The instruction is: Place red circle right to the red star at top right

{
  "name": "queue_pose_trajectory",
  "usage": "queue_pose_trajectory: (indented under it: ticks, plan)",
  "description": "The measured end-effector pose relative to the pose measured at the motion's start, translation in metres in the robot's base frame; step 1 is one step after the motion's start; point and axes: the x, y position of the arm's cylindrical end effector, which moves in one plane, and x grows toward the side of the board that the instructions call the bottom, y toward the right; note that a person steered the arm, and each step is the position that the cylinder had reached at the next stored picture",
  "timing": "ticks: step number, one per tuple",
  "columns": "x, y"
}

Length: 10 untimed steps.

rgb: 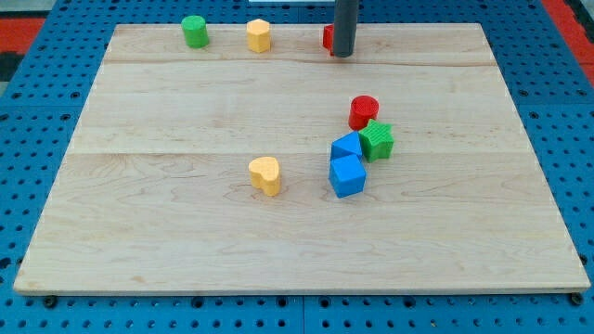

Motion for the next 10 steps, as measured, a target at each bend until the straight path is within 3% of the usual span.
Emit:
queue_pose_trajectory:
  ticks: [1, 2, 4, 7, 10]
  plan:
    - [0.003, 0.001]
    - [0.046, -0.001]
    - [0.14, -0.061]
    - [0.159, 0.023]
    - [0.104, 0.03]
